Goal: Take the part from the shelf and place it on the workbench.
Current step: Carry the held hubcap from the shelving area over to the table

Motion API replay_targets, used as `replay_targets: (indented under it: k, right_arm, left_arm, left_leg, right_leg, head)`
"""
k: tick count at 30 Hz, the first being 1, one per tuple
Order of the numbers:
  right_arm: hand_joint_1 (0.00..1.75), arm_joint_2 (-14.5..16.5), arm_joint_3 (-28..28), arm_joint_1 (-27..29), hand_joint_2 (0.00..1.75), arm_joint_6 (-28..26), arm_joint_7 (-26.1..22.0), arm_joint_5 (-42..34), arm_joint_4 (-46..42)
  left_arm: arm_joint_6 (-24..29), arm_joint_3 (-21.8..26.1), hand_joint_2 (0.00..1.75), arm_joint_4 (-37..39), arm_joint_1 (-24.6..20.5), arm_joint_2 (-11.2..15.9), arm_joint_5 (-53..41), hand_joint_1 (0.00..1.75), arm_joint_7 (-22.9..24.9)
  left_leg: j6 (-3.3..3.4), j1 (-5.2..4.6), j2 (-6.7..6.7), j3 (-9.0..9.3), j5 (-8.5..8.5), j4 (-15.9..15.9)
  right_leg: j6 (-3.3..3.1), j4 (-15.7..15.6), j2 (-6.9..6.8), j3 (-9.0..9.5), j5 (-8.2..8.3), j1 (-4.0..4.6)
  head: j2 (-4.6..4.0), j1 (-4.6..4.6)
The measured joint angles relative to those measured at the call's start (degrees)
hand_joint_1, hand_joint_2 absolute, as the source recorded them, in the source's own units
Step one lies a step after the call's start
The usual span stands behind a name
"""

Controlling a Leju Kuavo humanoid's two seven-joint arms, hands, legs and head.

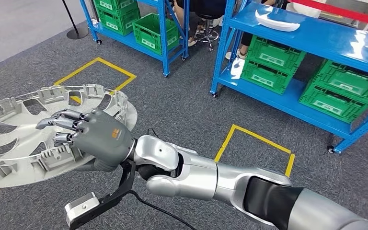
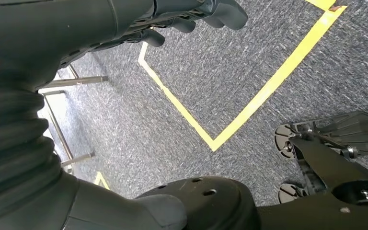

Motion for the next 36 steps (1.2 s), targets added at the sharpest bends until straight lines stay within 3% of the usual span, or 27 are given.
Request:
replay_targets:
  k: [1,3,5,6,7,8,9,11,13,15,16,18,20,22,23,25,27,28,31,33,35,36]
  right_arm:
    - [1.75,-0.07,-0.01,0.03,1.75,-0.09,0.04,0.09,-0.06]
    - [1.75,-0.34,-0.03,0.17,1.75,-0.23,0.07,0.25,-0.24]
    - [1.75,-0.82,-0.04,0.55,1.75,-0.31,0.07,0.34,-0.33]
    - [1.75,-1.05,-0.04,0.80,1.75,-0.33,0.09,0.38,-0.33]
    - [1.75,-1.22,-0.04,1.01,1.75,-0.33,0.12,0.41,-0.34]
    - [1.75,-1.32,-0.04,1.14,1.75,-0.33,0.16,0.44,-0.35]
    - [1.75,-1.38,-0.04,1.19,1.75,-0.33,0.23,0.46,-0.40]
    - [1.75,-1.46,-0.04,1.18,1.75,-0.30,0.50,0.53,-0.57]
    - [1.75,-1.55,-0.09,1.16,1.75,-0.29,0.96,0.65,-0.79]
    - [1.75,-1.58,-0.19,1.14,1.75,-0.31,1.31,0.74,-0.94]
    - [1.75,-1.58,-0.23,1.14,1.75,-0.31,1.41,0.77,-1.03]
    - [1.75,-1.67,-0.32,1.18,1.75,-0.39,1.67,0.80,-1.27]
    - [1.75,-2.04,-0.44,1.39,1.75,-0.56,2.08,0.88,-1.44]
    - [1.75,-2.65,-0.56,1.78,1.75,-0.68,2.28,0.96,-1.64]
    - [1.75,-2.92,-0.61,1.96,1.75,-0.70,2.27,0.99,-1.77]
    - [1.75,-3.26,-0.65,2.16,1.75,-0.67,2.28,1.12,-2.11]
    - [1.75,-3.37,-0.66,2.17,1.75,-0.56,2.29,1.45,-2.41]
    - [1.75,-3.35,-0.67,2.14,1.75,-0.49,2.28,1.63,-2.52]
    - [1.75,-3.07,-0.67,1.99,1.75,-0.32,2.27,1.93,-2.66]
    - [1.75,-2.87,-0.67,1.92,1.75,-0.26,2.27,2.01,-2.70]
    - [1.75,-2.85,-0.67,1.99,1.75,-0.23,2.23,2.03,-2.73]
    - [1.75,-2.87,-0.66,2.05,1.75,-0.22,2.18,2.03,-2.73]
  left_arm:
    - [0.04,-0.01,1.75,0.01,0.03,-0.02,-0.07,0.00,0.03]
    - [0.10,-0.02,1.75,0.00,-0.03,-0.02,-0.22,0.00,0.14]
    - [0.14,-0.03,1.75,0.00,-0.18,-0.03,-0.41,0.00,0.22]
    - [0.14,-0.03,1.75,0.01,-0.22,-0.04,-0.49,0.00,0.27]
    - [0.14,-0.04,1.75,0.01,-0.21,-0.06,-0.59,0.00,0.32]
    - [0.14,-0.04,1.75,0.01,-0.18,-0.07,-0.74,0.00,0.37]
    - [0.14,-0.07,1.75,0.01,-0.16,-0.07,-0.87,0.00,0.40]
    - [0.14,-0.13,1.75,0.01,-0.21,-0.16,-1.13,0.00,0.40]
    - [0.12,-0.18,1.75,0.00,-0.23,-0.26,-1.37,0.00,0.39]
    - [0.06,-0.21,1.75,0.01,-0.04,-0.28,-1.67,0.00,0.38]
    - [-0.01,-0.24,1.75,0.01,0.08,-0.28,-1.86,0.00,0.39]
    - [-0.22,-0.43,1.75,0.02,0.07,-0.26,-2.21,0.00,0.49]
    - [-0.48,-0.81,1.75,0.02,-0.19,-0.27,-2.64,0.00,0.73]
    - [-0.60,-1.14,1.75,0.01,-0.35,-0.30,-2.89,0.00,0.87]
    - [-0.62,-1.21,1.75,0.01,-0.35,-0.30,-2.90,0.00,0.87]
    - [-0.65,-1.24,1.75,-0.01,-0.35,-0.28,-2.83,0.00,0.78]
    - [-0.61,-1.24,1.75,-0.09,-0.48,-0.30,-2.44,0.00,0.49]
    - [-0.60,-1.24,1.75,-0.13,-0.53,-0.30,-2.14,0.00,0.33]
    - [-0.65,-1.23,1.75,-0.17,-0.31,-0.23,-1.31,0.00,-0.08]
    - [-0.68,-1.22,1.75,-0.18,-0.20,-0.16,-1.04,0.00,-0.27]
    - [-0.69,-1.22,1.75,-0.19,-0.28,-0.09,-0.94,0.00,-0.42]
    - [-0.69,-1.22,1.75,-0.19,-0.32,-0.06,-0.80,0.00,-0.45]
  left_leg:
    - [0.38,0.02,-0.58,-0.03,0.08,-0.06]
    - [1.12,0.17,-1.73,-0.03,0.32,-0.20]
    - [1.48,0.13,-3.04,-0.13,0.40,-0.20]
    - [1.54,0.09,-3.81,-0.15,0.43,-0.19]
    - [1.55,0.06,-4.60,-0.16,0.44,-0.17]
    - [1.53,0.04,-5.37,-0.15,0.47,-0.14]
    - [1.46,0.04,-6.14,-0.14,0.51,-0.10]
    - [1.14,0.05,-7.54,-0.27,0.63,0.02]
    - [0.50,0.09,-8.64,-0.59,0.87,0.02]
    - [-0.33,0.19,-9.58,-0.89,1.18,-0.28]
    - [-0.64,0.22,-9.32,-1.04,1.10,-0.18]
    - [-1.10,0.11,-6.92,-2.49,-0.77,2.67]
    - [-1.45,0.09,-4.09,-5.55,-4.44,9.52]
    - [-1.86,0.25,-3.33,-7.74,-6.34,14.83]
    - [-2.01,0.35,-3.11,-7.42,-5.84,14.73]
    - [-2.17,0.55,-1.68,-3.72,-2.74,8.61]
    - [-1.68,0.31,0.37,-0.13,-0.81,2.18]
    - [-1.25,0.17,0.84,0.55,-0.60,0.74]
    - [0.12,-0.03,-0.65,0.37,-0.53,0.33]
    - [0.85,0.13,-1.79,0.37,-0.25,0.15]
    - [1.33,0.20,-3.03,0.26,-0.10,0.11]
    - [1.45,0.16,-3.74,0.20,-0.06,0.11]
  right_leg:
    - [0.33,0.39,0.45,-0.01,-0.40,-0.15]
    - [0.87,4.08,2.95,-1.45,-2.79,-0.51]
    - [1.03,11.63,5.42,-5.02,-6.34,-0.63]
    - [1.02,14.84,5.87,-6.70,-7.31,-0.60]
    - [0.94,16.27,6.10,-7.60,-7.22,-0.58]
    - [0.79,15.46,6.25,-7.44,-6.04,-0.56]
    - [0.58,12.43,6.61,-6.18,-4.01,-0.57]
    - [0.14,4.61,8.70,-2.73,-0.44,-0.63]
    - [-0.07,0.75,9.97,-1.17,0.72,-0.53]
    - [-0.41,0.43,9.10,-1.14,0.92,-0.38]
    - [-0.76,0.15,8.55,-1.00,1.13,-0.41]
    - [-1.56,-0.48,7.23,-0.73,1.51,-0.58]
    - [-1.99,-0.65,5.82,-0.68,1.54,-0.48]
    - [-2.07,-0.61,4.30,-0.71,1.47,-0.40]
    - [-2.04,-0.57,3.62,-0.72,1.43,-0.40]
    - [-1.74,-0.31,2.45,-0.72,1.23,-0.45]
    - [-1.09,0.22,1.54,-0.83,0.81,-0.21]
    - [-0.77,0.40,1.11,-0.86,0.66,-0.04]
    - [0.13,0.55,0.29,-0.69,0.35,-0.09]
    - [0.76,2.95,2.50,-1.57,-1.36,-0.47]
    - [1.08,9.68,5.29,-4.75,-4.78,-0.66]
    - [1.11,13.50,5.83,-6.69,-6.24,-0.66]
  head:
    - [0.00,0.02]
    - [0.00,0.11]
    - [-0.01,0.23]
    - [-0.01,0.26]
    - [-0.01,0.26]
    - [0.00,0.26]
    - [0.00,0.26]
    - [0.00,0.27]
    - [0.00,0.34]
    - [0.00,0.40]
    - [0.00,0.37]
    - [0.00,0.17]
    - [0.00,0.01]
    - [0.00,0.02]
    - [0.00,0.02]
    - [0.00,0.02]
    - [0.00,0.05]
    - [0.00,0.14]
    - [0.00,0.33]
    - [0.00,0.43]
    - [0.00,0.60]
    - [0.00,0.66]
